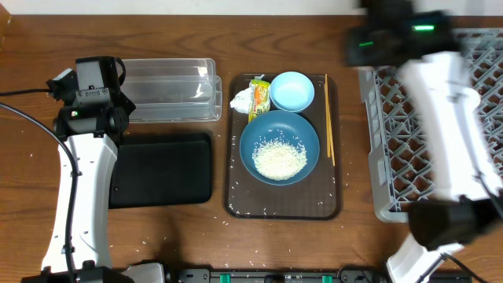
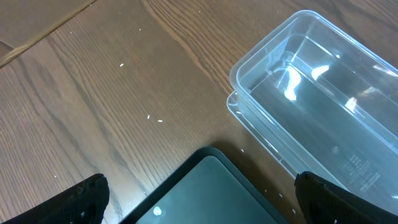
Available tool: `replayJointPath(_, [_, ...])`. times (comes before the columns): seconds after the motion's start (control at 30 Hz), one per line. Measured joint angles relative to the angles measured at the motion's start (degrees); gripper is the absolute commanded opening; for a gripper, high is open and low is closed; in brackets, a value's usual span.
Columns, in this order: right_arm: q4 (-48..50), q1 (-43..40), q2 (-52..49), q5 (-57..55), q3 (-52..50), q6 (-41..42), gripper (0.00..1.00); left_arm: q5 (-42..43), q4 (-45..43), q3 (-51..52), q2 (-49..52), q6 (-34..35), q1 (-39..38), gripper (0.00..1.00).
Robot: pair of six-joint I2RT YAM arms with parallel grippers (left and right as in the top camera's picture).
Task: Sort waste into correct bins and load items into the dishwasher rack
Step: 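Lift the pink bowl out of the blue bowl toward the rack, then lower the pink bowl upside down into the rack's right side and release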
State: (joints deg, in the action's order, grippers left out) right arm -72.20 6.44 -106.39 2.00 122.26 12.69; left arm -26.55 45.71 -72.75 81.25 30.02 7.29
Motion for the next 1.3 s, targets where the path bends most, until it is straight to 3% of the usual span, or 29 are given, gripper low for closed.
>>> replayJointPath(0.3, [-1.8, -29.3, 0.5, 28.0, 0.0, -15.5, 0.01, 0.0, 0.0, 0.0, 0.0, 0.0, 0.0, 0.98])
replayJointPath(0.5, [0.6, -42.6, -2.6, 45.5, 0.0, -24.0, 0.01, 0.0, 0.0, 0.0, 0.0, 0.0, 0.0, 0.98])
replayJointPath(1.03, [12.9, -55.6, -24.6, 76.4, 0.0, -28.0, 0.01, 0.0, 0.0, 0.0, 0.0, 0.0, 0.0, 0.98])
replayJointPath(1.3, [12.8, -57.6, -32.0, 81.8, 0.0, -28.0, 0.01, 0.0, 0.0, 0.0, 0.0, 0.0, 0.0, 0.98])
